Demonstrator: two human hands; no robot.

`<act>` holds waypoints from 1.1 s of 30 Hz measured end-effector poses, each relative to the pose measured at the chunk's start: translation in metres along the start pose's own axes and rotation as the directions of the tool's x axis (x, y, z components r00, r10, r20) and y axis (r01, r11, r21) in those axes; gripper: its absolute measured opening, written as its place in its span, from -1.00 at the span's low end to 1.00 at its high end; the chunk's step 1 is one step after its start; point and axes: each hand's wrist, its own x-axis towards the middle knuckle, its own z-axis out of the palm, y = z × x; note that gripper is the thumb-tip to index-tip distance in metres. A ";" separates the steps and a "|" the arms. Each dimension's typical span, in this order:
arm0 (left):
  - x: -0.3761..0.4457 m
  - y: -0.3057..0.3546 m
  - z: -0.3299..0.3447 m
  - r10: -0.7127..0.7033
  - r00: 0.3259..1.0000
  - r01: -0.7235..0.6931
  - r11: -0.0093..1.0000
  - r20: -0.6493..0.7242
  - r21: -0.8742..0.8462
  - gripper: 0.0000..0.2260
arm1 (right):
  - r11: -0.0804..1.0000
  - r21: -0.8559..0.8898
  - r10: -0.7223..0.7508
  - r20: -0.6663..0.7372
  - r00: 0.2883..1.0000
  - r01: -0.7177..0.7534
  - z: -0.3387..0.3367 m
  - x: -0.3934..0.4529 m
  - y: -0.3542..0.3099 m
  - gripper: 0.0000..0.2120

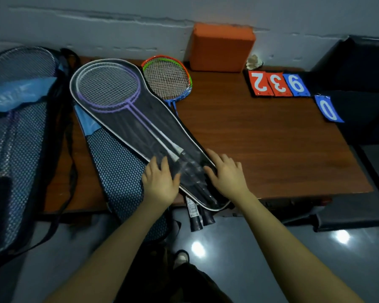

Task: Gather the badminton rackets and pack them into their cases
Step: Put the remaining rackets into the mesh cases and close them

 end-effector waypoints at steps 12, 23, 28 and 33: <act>-0.017 -0.017 0.004 -0.192 0.977 0.085 0.744 -0.090 -0.663 -0.38 | 0.960 0.195 -0.201 -0.013 0.979 0.200 0.001 0.017 -0.020 -0.49; -0.027 -0.037 -0.041 -0.207 0.903 -0.082 0.778 -0.376 -0.623 -0.56 | 0.831 0.555 -0.042 -0.027 0.999 0.050 0.014 0.015 -0.082 -0.54; -0.037 -0.044 -0.069 -0.218 0.903 -0.077 0.765 -0.370 -0.640 -0.58 | 0.862 0.431 -0.172 -0.245 0.954 0.266 0.012 0.002 -0.108 -0.62; -0.055 -0.053 -0.091 -0.244 0.872 -0.118 0.736 -0.424 -0.667 -0.60 | 0.828 0.345 -0.296 -0.400 0.867 0.442 0.002 -0.015 -0.135 -0.66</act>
